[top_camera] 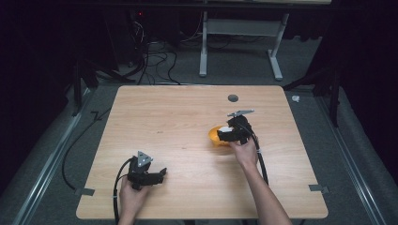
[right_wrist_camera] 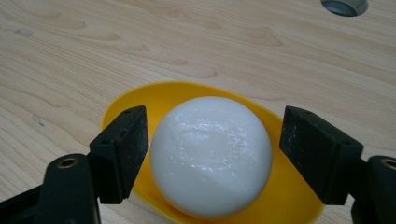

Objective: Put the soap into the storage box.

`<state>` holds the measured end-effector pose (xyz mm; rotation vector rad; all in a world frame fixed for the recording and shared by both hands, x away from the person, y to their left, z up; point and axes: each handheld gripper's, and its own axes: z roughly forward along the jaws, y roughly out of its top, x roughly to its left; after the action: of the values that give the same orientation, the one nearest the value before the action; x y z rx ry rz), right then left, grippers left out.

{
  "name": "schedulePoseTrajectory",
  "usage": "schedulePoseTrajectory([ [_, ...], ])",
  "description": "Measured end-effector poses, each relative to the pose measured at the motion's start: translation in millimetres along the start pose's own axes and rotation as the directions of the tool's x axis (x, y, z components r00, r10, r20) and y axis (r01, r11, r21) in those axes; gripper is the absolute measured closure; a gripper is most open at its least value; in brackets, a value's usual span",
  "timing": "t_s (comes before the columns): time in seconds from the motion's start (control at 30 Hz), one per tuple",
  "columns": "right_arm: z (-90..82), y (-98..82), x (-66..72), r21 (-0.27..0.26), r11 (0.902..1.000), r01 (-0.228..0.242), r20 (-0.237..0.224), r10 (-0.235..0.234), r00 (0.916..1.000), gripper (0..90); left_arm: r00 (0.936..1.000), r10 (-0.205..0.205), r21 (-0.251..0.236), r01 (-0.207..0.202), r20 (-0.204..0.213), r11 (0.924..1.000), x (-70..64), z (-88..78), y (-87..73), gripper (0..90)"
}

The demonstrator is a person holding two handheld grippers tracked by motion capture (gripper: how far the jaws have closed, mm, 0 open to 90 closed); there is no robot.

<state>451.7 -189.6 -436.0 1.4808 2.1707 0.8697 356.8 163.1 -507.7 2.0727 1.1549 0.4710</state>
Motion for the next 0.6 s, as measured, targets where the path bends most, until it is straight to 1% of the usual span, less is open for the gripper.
schedulePoseTrajectory([
  [0.2,-8.9,0.3,-2.1,-0.03,0.9995,-0.004,-0.009,0.004,1.0,26.0,1.0,0.0,0.0,0.0,0.0,1.0,0.0,0.0,0.0,15.6],
  [0.27,-13.8,0.6,-2.4,-0.051,0.9987,-0.005,-0.013,0.004,0.9999,26.6,1.0,0.0,0.0,0.0,0.0,1.0,0.0,0.0,0.0,15.6],
  [0.5,-24.8,-0.2,-4.9,-0.083,0.9966,-0.006,-0.021,0.004,0.9998,27.3,1.0,0.002,0.0,-0.002,-0.001,1.0,0.1,0.0,0.0,15.6],
  [0.6,-28.0,-0.5,-5.5,-0.087,0.9962,-0.003,-0.02,0.002,0.9998,27.4,1.0,0.001,0.0,-0.001,-0.001,1.0,0.1,0.0,0.0,15.6],
])
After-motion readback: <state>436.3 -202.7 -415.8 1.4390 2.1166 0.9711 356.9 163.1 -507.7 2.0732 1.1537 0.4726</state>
